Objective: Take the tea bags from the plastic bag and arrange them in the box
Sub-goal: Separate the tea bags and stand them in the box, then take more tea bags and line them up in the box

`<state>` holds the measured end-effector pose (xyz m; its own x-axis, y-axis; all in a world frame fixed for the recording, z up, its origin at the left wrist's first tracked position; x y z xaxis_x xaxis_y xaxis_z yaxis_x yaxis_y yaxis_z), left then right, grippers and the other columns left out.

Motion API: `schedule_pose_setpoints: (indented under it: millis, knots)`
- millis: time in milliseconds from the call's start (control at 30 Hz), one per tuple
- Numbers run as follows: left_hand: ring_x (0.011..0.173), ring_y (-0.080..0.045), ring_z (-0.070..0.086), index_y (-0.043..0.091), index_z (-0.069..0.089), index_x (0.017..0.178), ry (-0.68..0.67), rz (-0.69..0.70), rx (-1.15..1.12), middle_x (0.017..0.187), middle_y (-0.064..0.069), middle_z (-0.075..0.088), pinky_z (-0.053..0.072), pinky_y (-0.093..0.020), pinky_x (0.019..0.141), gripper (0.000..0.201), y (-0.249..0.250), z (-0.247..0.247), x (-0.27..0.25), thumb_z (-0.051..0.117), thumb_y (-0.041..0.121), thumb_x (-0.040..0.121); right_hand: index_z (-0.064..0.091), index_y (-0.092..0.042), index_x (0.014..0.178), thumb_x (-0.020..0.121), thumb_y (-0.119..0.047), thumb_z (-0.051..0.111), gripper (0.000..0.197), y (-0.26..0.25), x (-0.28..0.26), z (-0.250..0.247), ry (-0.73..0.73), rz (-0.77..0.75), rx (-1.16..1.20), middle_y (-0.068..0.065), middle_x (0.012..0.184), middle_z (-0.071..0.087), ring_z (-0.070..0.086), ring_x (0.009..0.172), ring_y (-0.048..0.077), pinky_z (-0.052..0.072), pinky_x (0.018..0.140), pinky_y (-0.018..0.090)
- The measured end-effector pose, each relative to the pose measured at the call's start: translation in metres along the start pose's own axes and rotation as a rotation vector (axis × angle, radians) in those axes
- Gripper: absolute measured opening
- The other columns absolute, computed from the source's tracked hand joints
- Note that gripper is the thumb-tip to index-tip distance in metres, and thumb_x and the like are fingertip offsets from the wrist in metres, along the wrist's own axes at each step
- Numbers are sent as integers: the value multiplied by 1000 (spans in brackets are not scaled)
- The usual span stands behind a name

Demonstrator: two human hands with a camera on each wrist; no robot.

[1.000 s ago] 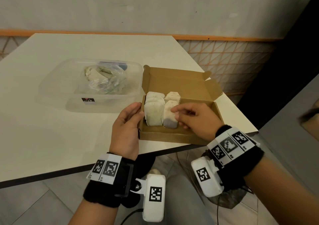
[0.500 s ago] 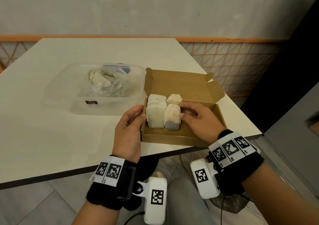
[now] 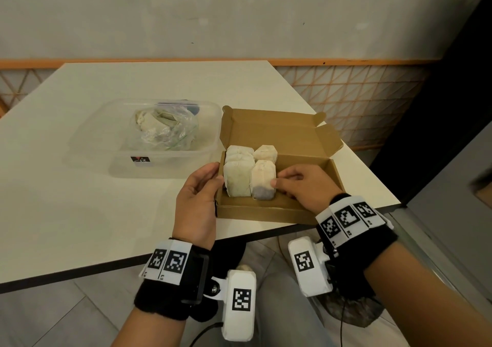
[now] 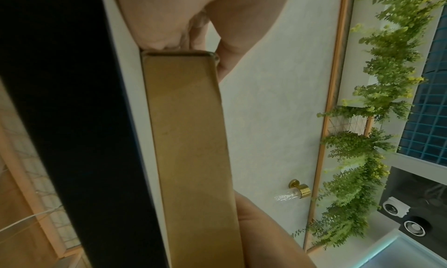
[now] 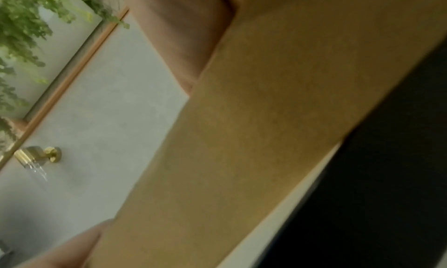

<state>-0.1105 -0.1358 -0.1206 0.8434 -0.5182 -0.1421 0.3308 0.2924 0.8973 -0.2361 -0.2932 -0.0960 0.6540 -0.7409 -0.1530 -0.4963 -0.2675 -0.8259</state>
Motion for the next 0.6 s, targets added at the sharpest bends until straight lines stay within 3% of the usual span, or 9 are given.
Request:
schedule_pose_setpoints:
  millis: [167, 333, 467, 533, 600]
  knots:
    - [116, -24, 59, 12, 66, 106, 8, -5, 11, 119, -11, 66, 44, -43, 104, 24, -1, 0, 1, 59, -1, 87, 68, -22, 75, 75, -33, 74, 12, -4, 0, 2, 8, 2, -147, -2, 80, 67, 60, 82, 13, 47, 77, 26]
    - [116, -25, 59, 10, 66, 107, 18, 2, 13, 119, -12, 65, 44, -42, 104, 24, 0, -1, 0, 59, -2, 87, 64, -23, 69, 77, -29, 73, 13, -3, 5, 2, 69, 3, -117, 1, 74, 67, 59, 74, 15, 49, 72, 28]
    - [112, -24, 61, 12, 67, 103, 22, 14, 53, 112, -9, 68, 45, -42, 103, 22, 5, 1, -2, 60, -1, 87, 65, -24, 74, 76, -32, 73, 12, -5, 5, 2, 78, -7, -72, -2, 74, 65, 59, 76, 15, 50, 74, 28]
    - [112, -25, 61, 15, 67, 101, 46, 9, 102, 111, -8, 68, 45, -44, 103, 19, 8, -3, -8, 62, 3, 87, 67, -23, 85, 76, -37, 72, 17, -6, -1, -2, 74, -12, -44, -2, 83, 66, 59, 81, 14, 50, 80, 29]
    - [105, -19, 62, 20, 67, 98, 49, 29, 194, 105, 0, 69, 47, -42, 99, 17, 16, -10, -16, 65, 8, 87, 65, -21, 95, 80, -39, 68, 24, -8, -3, -12, 127, -27, 22, -1, 90, 65, 56, 80, 11, 47, 76, 24]
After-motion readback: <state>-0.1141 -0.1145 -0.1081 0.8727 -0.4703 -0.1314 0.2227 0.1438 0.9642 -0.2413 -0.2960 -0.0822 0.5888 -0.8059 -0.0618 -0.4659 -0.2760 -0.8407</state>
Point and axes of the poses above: each hand's wrist, its own x-axis towards the middle knuckle, its own z-axis out of the palm, y = z × x, the point moved 5 cm from there along x, towards the middle knuckle
